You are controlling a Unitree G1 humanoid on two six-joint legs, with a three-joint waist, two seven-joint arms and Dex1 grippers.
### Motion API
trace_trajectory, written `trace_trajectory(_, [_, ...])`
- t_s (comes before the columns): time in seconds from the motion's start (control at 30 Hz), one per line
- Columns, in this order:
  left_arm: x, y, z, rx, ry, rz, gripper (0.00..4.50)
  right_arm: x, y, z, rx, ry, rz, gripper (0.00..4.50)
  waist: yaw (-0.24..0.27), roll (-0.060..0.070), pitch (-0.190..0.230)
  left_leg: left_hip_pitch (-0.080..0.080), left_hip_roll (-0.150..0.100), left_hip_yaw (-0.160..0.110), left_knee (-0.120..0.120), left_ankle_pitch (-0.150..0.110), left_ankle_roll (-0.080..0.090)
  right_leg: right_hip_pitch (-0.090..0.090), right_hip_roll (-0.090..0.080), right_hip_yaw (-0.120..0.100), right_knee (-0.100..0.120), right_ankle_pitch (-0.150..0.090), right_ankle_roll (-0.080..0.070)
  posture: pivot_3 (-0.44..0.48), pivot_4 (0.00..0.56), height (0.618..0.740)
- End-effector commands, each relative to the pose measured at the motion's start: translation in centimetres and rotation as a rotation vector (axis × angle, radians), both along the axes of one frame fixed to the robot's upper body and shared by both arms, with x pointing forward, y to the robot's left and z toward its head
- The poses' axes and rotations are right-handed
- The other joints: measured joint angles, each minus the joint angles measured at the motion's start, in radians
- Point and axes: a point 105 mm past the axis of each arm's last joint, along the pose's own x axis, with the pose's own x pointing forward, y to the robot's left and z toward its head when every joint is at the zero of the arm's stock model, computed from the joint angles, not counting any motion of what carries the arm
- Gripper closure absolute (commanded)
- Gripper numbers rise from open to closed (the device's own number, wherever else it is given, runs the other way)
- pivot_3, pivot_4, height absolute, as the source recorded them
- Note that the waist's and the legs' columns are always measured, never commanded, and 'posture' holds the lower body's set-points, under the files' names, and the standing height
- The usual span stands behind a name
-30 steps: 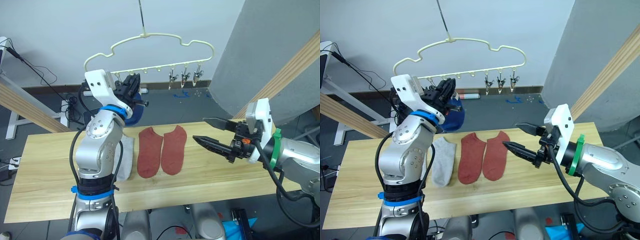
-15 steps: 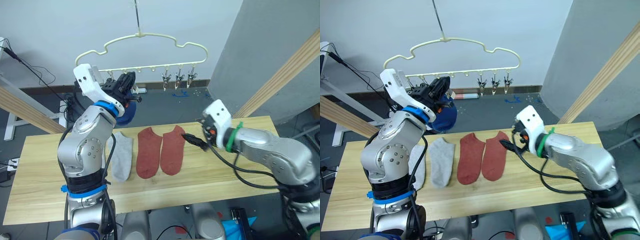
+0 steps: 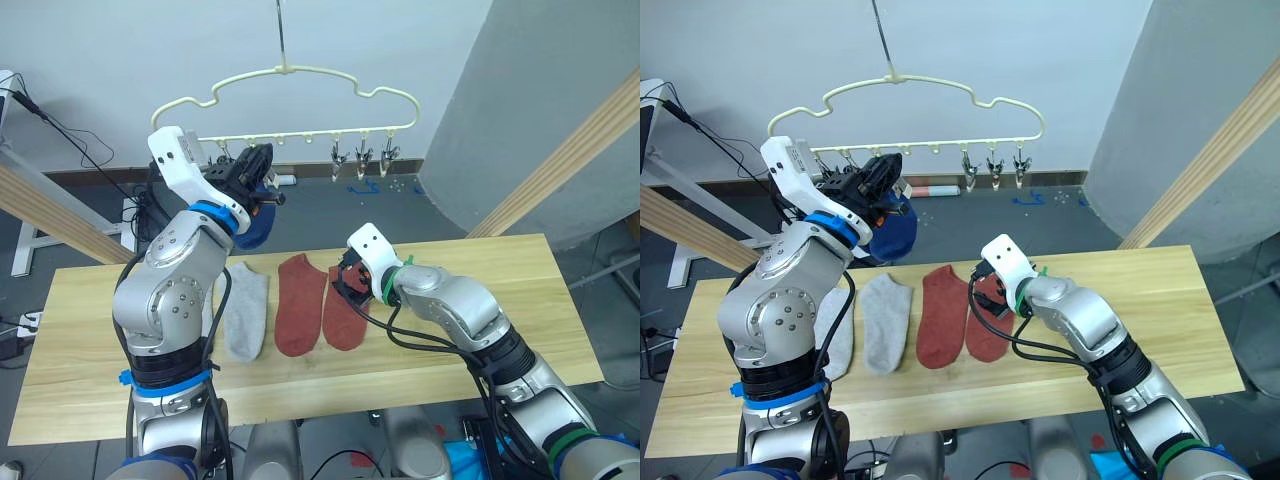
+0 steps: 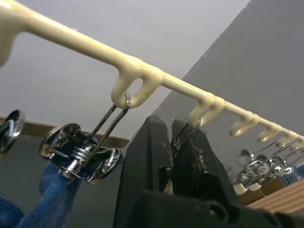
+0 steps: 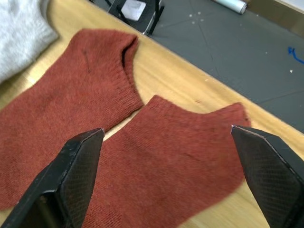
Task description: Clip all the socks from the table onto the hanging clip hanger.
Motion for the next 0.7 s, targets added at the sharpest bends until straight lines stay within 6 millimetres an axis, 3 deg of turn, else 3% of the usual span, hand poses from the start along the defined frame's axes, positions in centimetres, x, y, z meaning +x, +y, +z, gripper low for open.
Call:
trace_trajectory(0.03, [-0.7, -0.3, 1.2, 0.009, -0.05, -0.01, 4.38, 0.6, 0.3, 0.5, 0.011, -0.034, -0.004, 0.06, 0.0, 0.0, 0.0, 0.0, 0.0, 0.0, 0.0, 0.0, 0.0, 0.0, 0.0, 0.0, 0.0, 0.0, 0.0, -0.214, 0.392, 0.74])
trace_trajectory(0.7, [-0.9, 0.2, 1.0, 0.022, -0.046, 0.009, 4.38, 1.7, -0.4, -3.9, -0.068, 0.001, -0.075, 0.06, 0.001, 0.0, 0.0, 0.0, 0.0, 0.0, 0.0, 0.0, 0.0, 0.0, 0.001, 0.0, 0.0, 0.0, 0.0, -0.187, 0.392, 0.74])
